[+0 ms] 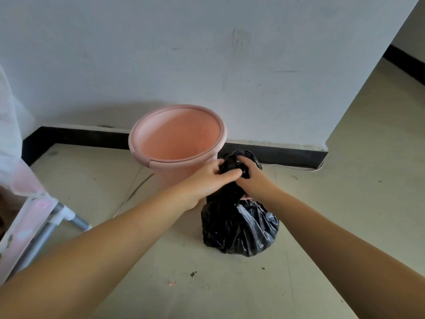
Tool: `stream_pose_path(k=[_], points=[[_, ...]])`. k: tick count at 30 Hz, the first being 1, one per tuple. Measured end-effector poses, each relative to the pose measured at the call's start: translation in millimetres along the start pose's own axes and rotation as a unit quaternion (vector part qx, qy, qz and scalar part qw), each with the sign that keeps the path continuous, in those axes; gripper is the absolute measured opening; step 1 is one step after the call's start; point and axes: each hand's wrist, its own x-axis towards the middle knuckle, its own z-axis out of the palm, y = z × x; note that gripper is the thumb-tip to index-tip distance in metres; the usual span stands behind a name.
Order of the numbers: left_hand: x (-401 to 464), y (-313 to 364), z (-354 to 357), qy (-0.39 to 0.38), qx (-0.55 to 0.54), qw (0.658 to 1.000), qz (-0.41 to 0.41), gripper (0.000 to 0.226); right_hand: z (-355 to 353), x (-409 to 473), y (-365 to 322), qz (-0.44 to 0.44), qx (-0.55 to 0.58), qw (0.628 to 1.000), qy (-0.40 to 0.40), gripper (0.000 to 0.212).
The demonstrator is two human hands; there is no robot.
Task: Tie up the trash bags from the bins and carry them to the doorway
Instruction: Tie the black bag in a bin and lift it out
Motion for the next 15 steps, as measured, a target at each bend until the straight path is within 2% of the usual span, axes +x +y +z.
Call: stream_pose_path(k=[2, 3, 6, 7, 8, 9, 11, 12, 13, 15], points=[[2.9, -1.1, -1.5, 0.031, 0.042, 0.997, 0.054, 0.072, -1.9, -7.0, -9.8, -0.035, -0.044, 0.997, -0.045, 0.033], [5.2, -2.4, -3.4, 0.041, 0.047, 0.996, 0.061, 0.069, -4.2, -11.7, -14.2, -0.037, -0.053, 0.994, -0.085, 0.029], [13.3, -10.5, -11.4, 0.038, 0.051, 0.996, 0.059, 0.025, -15.5, -23.2, -23.2, 0.002, -0.041, 0.978, -0.202, 0.029], [16.9, -14.3, -14.9, 0.045, 0.046, 0.997, 0.047, 0.019, -19.3, -23.8, -24.7, 0.007, -0.039, 0.980, -0.194, 0.026], [18.7, -16.7, -18.1, 0.053, 0.042, 0.997, 0.039, 0.017, -23.4, -23.3, -26.1, -0.001, -0.039, 0.989, -0.145, 0.022], [19.7, -18.0, -21.3, 0.060, 0.040, 0.997, 0.036, 0.017, -27.8, -20.0, -25.1, -0.016, -0.052, 0.997, -0.061, 0.019], [20.0, -17.9, -25.3, 0.064, 0.036, 0.997, 0.037, 0.019, -39.3, -13.1, -20.4, -0.047, -0.108, 0.988, 0.098, 0.023], [18.8, -16.6, -26.6, 0.060, 0.036, 0.997, 0.042, 0.019, -43.5, -10.7, -17.4, -0.057, -0.139, 0.980, 0.128, 0.031], [17.0, -15.1, -27.5, 0.052, 0.038, 0.997, 0.047, 0.020, -45.1, -9.8, -14.9, -0.058, -0.168, 0.977, 0.118, 0.044], [12.3, -11.3, -28.6, 0.028, 0.042, 0.997, 0.062, 0.026, -39.9, -8.6, -10.5, -0.052, -0.243, 0.968, 0.041, 0.066]])
